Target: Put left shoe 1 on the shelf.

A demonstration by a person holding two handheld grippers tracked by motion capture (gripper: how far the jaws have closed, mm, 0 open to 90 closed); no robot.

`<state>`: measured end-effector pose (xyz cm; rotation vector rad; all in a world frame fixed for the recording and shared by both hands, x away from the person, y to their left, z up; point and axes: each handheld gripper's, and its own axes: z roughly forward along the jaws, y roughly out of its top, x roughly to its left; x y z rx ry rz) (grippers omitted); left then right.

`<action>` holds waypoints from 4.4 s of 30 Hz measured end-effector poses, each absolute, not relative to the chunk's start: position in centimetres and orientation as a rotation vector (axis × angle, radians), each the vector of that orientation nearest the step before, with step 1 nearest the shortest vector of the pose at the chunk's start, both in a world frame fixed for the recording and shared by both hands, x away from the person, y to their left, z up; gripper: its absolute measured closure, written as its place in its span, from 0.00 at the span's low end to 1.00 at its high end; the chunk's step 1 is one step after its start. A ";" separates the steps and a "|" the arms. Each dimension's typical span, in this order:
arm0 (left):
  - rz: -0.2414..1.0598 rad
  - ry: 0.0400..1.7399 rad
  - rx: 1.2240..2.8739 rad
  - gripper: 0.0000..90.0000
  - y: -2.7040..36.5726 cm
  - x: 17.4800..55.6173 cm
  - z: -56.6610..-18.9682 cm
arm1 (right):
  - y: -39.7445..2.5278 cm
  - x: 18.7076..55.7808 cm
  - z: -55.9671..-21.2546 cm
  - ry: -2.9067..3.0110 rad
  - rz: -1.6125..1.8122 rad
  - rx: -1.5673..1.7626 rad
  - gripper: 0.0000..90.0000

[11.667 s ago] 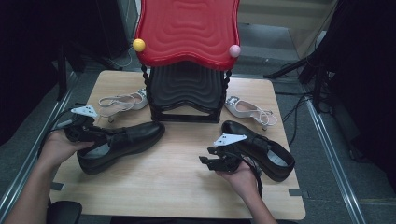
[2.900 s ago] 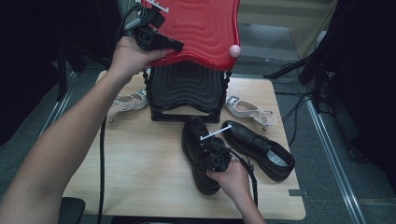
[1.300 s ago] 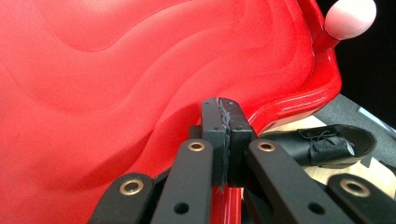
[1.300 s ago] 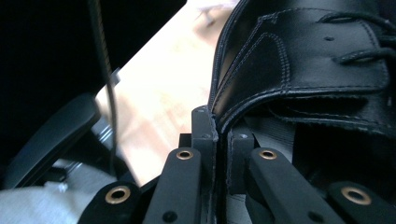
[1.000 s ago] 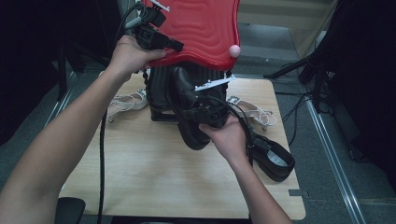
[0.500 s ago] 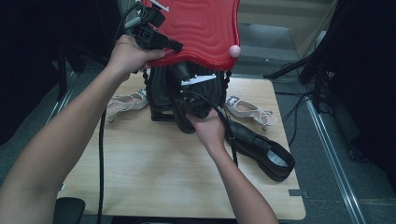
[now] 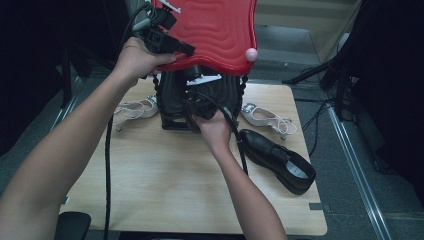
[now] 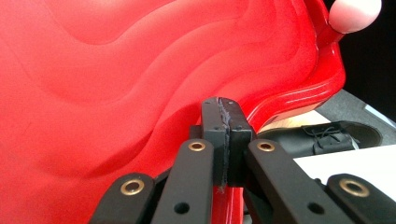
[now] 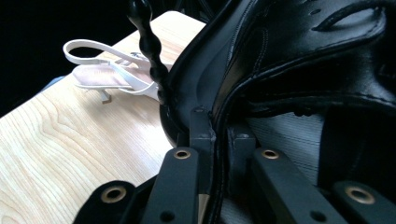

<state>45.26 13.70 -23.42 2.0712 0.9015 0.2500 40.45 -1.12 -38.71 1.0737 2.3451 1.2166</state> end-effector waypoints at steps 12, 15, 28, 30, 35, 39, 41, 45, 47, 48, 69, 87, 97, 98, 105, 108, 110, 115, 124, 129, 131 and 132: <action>0.257 0.905 2.054 1.00 13.8 45.1 -23.6 | -0.9 40.7 -38.4 2.401 1.253 1.126 0.76; 0.260 0.908 2.056 1.00 13.8 45.1 -23.6 | -0.7 40.5 -38.6 2.428 1.219 1.118 0.75; 0.249 0.915 2.053 1.00 13.9 45.1 -23.6 | -1.1 40.4 -37.3 2.281 1.266 1.146 0.96; 0.246 0.918 2.054 1.00 13.9 45.1 -23.6 | -1.0 40.7 -37.1 2.277 1.261 1.143 0.96; 0.240 0.922 2.057 1.00 14.0 45.1 -23.5 | -0.5 41.6 -36.9 2.241 1.281 1.153 0.96; 0.241 0.918 2.052 1.00 14.1 45.2 -23.6 | -0.2 41.9 -37.2 2.250 1.298 1.143 0.93; 0.261 0.907 2.053 1.00 14.0 45.0 -23.7 | -0.2 41.7 -37.3 2.245 1.304 1.138 0.88; 0.256 0.908 2.045 1.00 14.1 45.0 -23.7 | -0.5 41.5 -37.6 2.240 1.307 1.133 0.82; 0.257 0.908 2.046 1.00 14.1 45.0 -23.7 | -0.4 41.4 -37.6 2.258 1.295 1.141 0.77; 0.257 0.908 2.047 1.00 14.0 45.0 -23.7 | -0.5 41.2 -37.5 2.260 1.292 1.137 0.75; 0.233 0.957 2.028 1.00 13.9 45.1 -23.6 | -6.3 34.6 -38.2 2.386 1.378 1.012 1.00; 0.255 0.949 2.031 1.00 14.1 45.0 -23.7 | -7.3 35.8 -41.4 2.362 1.297 1.022 1.00; 0.270 0.939 2.042 1.00 14.0 44.8 -23.7 | -6.0 37.2 -41.0 2.353 1.314 1.074 1.00; 0.275 0.940 2.039 1.00 14.0 44.8 -23.7 | -5.7 37.3 -40.9 2.352 1.313 1.071 1.00; 0.283 0.940 2.043 1.00 13.9 44.7 -23.7 | -4.1 38.2 -40.5 2.352 1.301 1.075 1.00; 0.258 0.954 2.035 1.00 14.1 44.9 -23.6 | -3.5 38.6 -40.4 2.348 1.294 1.067 1.00; 0.260 0.952 2.037 1.00 14.0 44.9 -23.6 | -3.0 38.9 -40.4 2.347 1.303 1.082 1.00; 0.259 0.947 2.036 1.00 14.1 44.9 -23.7 | -1.8 39.6 -40.6 2.330 1.340 1.087 1.00; 0.252 0.944 2.033 1.00 14.4 44.8 -23.7 | -0.3 40.7 -41.6 2.372 1.330 1.126 1.00; 0.235 0.950 2.020 0.98 14.7 44.9 -23.7 | -0.9 39.5 -42.2 2.412 1.334 1.097 1.00; 0.217 0.965 2.007 0.91 14.8 45.0 -23.5 | -1.2 39.0 -42.2 2.423 1.347 1.094 1.00; 0.214 0.975 2.002 0.90 14.8 44.9 -23.4 | -1.4 38.7 -42.2 2.432 1.357 1.088 1.00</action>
